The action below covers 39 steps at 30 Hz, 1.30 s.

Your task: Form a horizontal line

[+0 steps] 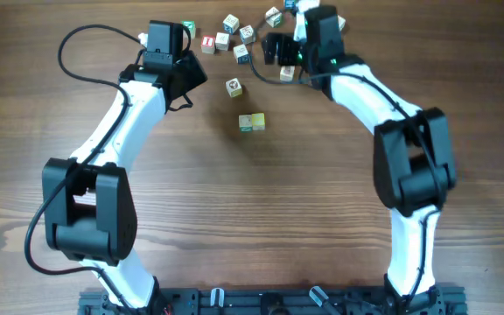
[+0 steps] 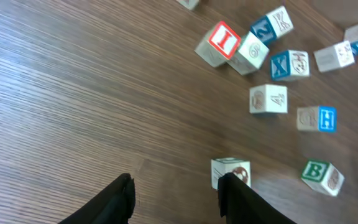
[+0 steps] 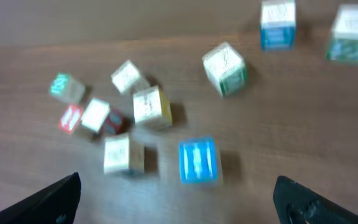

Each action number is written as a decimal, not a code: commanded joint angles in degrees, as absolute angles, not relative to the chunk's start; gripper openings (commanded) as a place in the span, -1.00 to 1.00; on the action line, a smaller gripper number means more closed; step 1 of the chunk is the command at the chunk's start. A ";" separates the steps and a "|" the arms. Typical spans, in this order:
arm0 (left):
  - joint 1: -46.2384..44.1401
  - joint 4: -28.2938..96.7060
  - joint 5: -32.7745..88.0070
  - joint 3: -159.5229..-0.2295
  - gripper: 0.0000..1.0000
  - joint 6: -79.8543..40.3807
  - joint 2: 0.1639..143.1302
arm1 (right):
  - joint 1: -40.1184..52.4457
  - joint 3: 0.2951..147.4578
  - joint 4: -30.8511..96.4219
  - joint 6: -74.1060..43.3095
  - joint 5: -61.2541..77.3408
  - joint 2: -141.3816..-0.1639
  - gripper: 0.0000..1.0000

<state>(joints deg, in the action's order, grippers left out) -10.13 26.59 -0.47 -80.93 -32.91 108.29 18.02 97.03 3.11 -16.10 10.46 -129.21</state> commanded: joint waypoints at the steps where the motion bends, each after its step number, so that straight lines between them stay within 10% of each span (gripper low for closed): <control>1: -10.15 26.57 -2.74 -80.84 -0.05 -33.93 107.04 | 18.04 108.09 4.36 -14.11 10.33 -133.93 0.98; 39: -10.72 26.41 -2.68 -80.84 0.12 -35.24 107.04 | 18.57 118.28 -12.71 -12.99 5.02 -153.71 0.42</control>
<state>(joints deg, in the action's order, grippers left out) -10.22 26.61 -1.89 -80.93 -34.68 108.29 18.24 116.86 -12.12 -14.83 6.94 -151.94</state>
